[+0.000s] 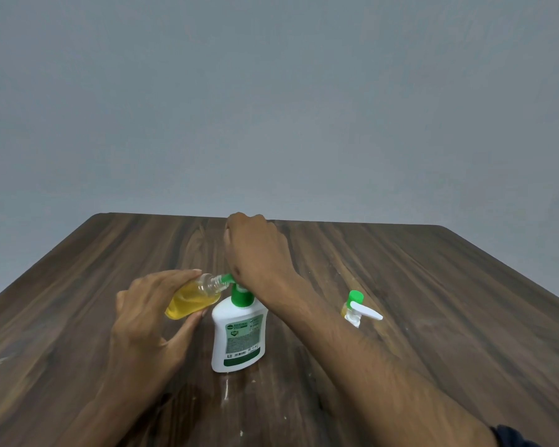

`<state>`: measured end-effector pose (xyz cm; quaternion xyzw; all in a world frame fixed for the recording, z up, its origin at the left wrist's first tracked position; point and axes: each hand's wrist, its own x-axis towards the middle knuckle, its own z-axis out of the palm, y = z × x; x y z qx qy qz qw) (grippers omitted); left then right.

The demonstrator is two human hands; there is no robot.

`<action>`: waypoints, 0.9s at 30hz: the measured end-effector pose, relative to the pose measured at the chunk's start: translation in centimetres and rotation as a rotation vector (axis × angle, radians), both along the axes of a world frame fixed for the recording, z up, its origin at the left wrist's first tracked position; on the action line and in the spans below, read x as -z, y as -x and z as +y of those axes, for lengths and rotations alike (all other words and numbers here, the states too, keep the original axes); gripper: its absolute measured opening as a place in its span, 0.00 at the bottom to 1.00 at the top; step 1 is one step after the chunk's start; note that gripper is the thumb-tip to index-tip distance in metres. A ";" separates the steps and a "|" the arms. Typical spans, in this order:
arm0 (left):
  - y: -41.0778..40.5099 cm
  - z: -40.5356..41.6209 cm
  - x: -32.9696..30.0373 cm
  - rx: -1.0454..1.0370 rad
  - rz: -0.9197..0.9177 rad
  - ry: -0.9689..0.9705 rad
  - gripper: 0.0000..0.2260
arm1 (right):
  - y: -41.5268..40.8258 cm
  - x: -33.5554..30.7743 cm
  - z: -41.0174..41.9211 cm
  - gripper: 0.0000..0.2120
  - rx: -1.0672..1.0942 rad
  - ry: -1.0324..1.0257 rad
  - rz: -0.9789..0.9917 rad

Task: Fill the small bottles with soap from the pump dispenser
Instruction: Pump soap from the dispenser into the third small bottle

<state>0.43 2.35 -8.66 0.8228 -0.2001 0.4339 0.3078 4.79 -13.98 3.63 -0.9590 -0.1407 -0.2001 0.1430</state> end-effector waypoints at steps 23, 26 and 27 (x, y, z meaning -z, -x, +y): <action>0.1 0.0 0.0 -0.008 -0.015 0.003 0.20 | -0.8 0.7 0.2 0.06 0.007 0.003 -0.004; 0.2 -0.1 -0.1 -0.016 -0.010 -0.002 0.22 | -1.0 0.6 0.1 0.07 0.007 -0.004 -0.021; 0.2 -0.1 -0.2 -0.020 -0.011 -0.002 0.22 | -1.0 0.7 0.1 0.07 0.011 -0.012 -0.016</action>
